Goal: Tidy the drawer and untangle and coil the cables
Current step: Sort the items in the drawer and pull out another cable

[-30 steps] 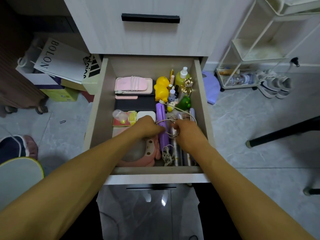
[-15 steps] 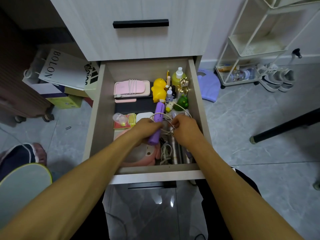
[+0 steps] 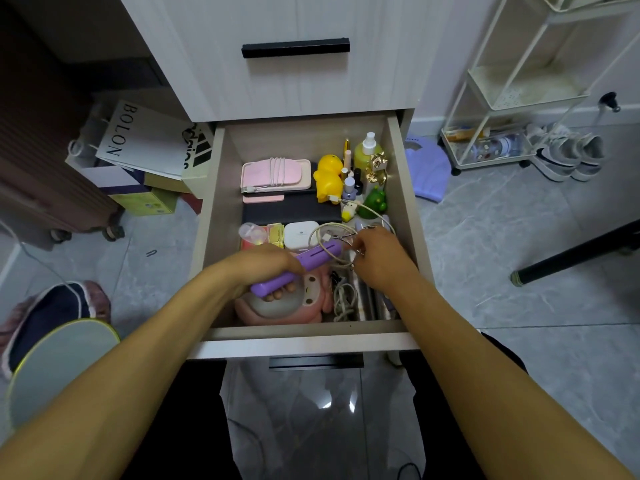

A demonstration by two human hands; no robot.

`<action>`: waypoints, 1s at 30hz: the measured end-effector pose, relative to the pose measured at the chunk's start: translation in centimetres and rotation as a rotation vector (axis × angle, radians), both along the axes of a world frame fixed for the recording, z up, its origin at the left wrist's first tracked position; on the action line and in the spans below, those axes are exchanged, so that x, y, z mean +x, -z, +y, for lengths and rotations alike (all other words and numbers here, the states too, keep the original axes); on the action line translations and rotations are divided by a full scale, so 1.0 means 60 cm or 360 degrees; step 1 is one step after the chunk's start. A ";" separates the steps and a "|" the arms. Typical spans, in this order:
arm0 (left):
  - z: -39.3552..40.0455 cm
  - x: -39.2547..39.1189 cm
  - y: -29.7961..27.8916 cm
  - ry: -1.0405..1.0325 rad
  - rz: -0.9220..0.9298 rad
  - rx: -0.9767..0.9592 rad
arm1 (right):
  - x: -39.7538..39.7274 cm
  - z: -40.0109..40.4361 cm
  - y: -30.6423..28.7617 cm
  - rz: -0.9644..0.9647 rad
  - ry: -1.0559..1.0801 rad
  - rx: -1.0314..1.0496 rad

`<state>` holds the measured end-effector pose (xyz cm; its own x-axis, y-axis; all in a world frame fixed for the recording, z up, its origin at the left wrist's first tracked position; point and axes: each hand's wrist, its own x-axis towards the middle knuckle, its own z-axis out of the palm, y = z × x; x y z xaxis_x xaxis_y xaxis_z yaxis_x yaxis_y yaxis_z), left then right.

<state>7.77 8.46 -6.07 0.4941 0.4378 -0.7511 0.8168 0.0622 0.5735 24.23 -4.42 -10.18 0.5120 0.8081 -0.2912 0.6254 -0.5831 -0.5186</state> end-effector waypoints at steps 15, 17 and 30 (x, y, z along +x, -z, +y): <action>-0.016 -0.050 0.018 -0.0359 -0.0077 -0.0128 | -0.025 0.001 0.003 -0.0168 -0.1136 -0.0677; -0.016 -0.054 0.017 -0.0351 -0.0088 -0.0110 | -0.030 0.008 0.003 -0.0299 -0.1191 -0.0694; -0.029 -0.037 0.012 -0.0194 -0.0267 -0.0202 | 0.005 -0.016 -0.053 -0.0240 -0.0443 -0.0001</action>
<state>5.52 6.72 -6.79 0.5658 0.4093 -0.7158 0.6929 0.2347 0.6818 24.51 -5.38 -7.02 0.3086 0.9231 -0.2293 0.8307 -0.3790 -0.4078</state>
